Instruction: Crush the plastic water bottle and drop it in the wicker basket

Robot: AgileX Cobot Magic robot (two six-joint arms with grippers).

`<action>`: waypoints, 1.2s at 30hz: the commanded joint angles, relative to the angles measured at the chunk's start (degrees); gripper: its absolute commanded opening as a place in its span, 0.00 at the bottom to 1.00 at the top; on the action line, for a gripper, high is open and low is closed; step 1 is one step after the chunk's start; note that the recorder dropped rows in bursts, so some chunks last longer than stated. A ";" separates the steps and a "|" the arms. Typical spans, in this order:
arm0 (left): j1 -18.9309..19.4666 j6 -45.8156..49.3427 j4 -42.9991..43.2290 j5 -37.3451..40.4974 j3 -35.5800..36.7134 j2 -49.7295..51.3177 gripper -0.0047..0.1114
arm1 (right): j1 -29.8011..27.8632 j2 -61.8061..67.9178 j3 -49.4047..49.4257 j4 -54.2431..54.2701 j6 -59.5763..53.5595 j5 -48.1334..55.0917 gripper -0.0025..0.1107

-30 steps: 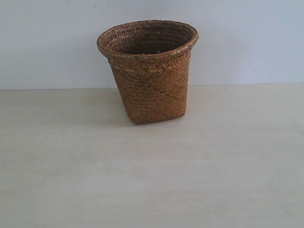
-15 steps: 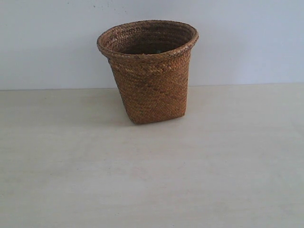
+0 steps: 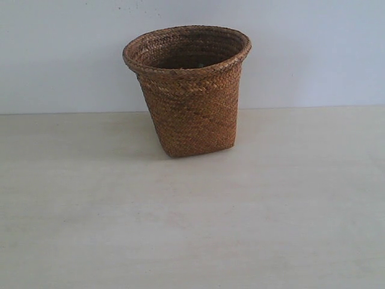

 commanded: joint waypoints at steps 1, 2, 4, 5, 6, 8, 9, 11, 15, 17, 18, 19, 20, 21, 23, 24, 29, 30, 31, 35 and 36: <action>0.12 -0.51 0.15 -0.02 0.16 -0.20 0.08 | 0.00 -0.29 0.14 -0.36 0.00 -0.49 0.02; 0.12 -0.51 0.15 -0.02 0.16 -0.20 0.08 | 0.00 -0.29 0.14 -0.36 0.00 -0.49 0.02; 0.12 -0.51 0.15 -0.02 0.16 -0.20 0.08 | 0.00 -0.29 0.14 -0.36 0.00 -0.49 0.02; 0.12 -0.51 0.15 -0.02 0.16 -0.20 0.08 | 0.00 -0.29 0.14 -0.36 0.00 -0.49 0.02; 0.12 -0.51 0.15 -0.02 0.16 -0.20 0.08 | 0.00 -0.29 0.14 -0.36 0.00 -0.49 0.02; 0.12 -0.51 0.15 -0.02 0.16 -0.20 0.08 | 0.00 -0.29 0.14 -0.36 0.00 -0.49 0.02; 0.12 -0.51 0.15 -0.02 0.16 -0.20 0.08 | 0.00 -0.29 0.14 -0.36 0.00 -0.49 0.02; 0.12 -0.51 0.15 -0.02 0.16 -0.20 0.08 | 0.00 -0.29 0.14 -0.36 0.00 -0.49 0.02; 0.12 -0.51 0.15 -0.02 0.16 -0.20 0.08 | 0.00 -0.29 0.14 -0.36 0.00 -0.49 0.02; 0.12 -0.51 0.15 -0.02 0.16 -0.20 0.08 | 0.00 -0.29 0.14 -0.36 0.00 -0.49 0.02; 0.12 -0.51 0.15 -0.02 0.16 -0.20 0.08 | 0.00 -0.29 0.14 -0.36 0.00 -0.49 0.02; 0.12 -0.51 0.15 -0.02 0.16 -0.20 0.08 | 0.00 -0.29 0.14 -0.36 0.00 -0.35 0.02; 0.12 -0.51 0.15 -0.02 0.16 -0.20 0.08 | 0.00 -0.29 0.14 -0.36 0.00 -0.24 0.02; 0.12 -0.51 0.15 -0.02 0.16 -0.20 0.08 | 0.00 -0.29 0.31 -0.36 0.00 -0.07 0.02; 0.12 -0.51 0.15 -0.02 0.16 -0.20 0.08 | 0.00 -0.29 1.57 -0.36 0.00 0.63 0.02; 0.12 -0.51 0.15 -0.02 0.16 -0.20 0.08 | 0.00 -0.52 3.17 0.01 0.00 1.63 0.02; 0.12 -0.51 0.15 -0.02 0.16 -0.20 0.08 | -0.05 -3.53 3.17 0.28 -0.51 9.66 0.02; 0.12 -0.51 0.15 -0.02 0.16 -0.20 0.08 | -0.05 -3.53 3.17 0.17 -0.51 12.13 0.02; 0.12 -0.51 0.15 -0.02 0.16 -0.20 0.08 | -0.05 -3.53 3.17 0.17 -0.51 13.47 0.02; 0.12 -0.51 0.15 -0.02 0.16 -0.20 0.08 | -0.05 -3.53 3.17 -0.58 -0.51 17.33 0.02; 0.12 -0.51 0.15 -0.02 0.16 -0.20 0.08 | -0.05 -3.53 3.17 -0.58 -0.51 17.44 0.02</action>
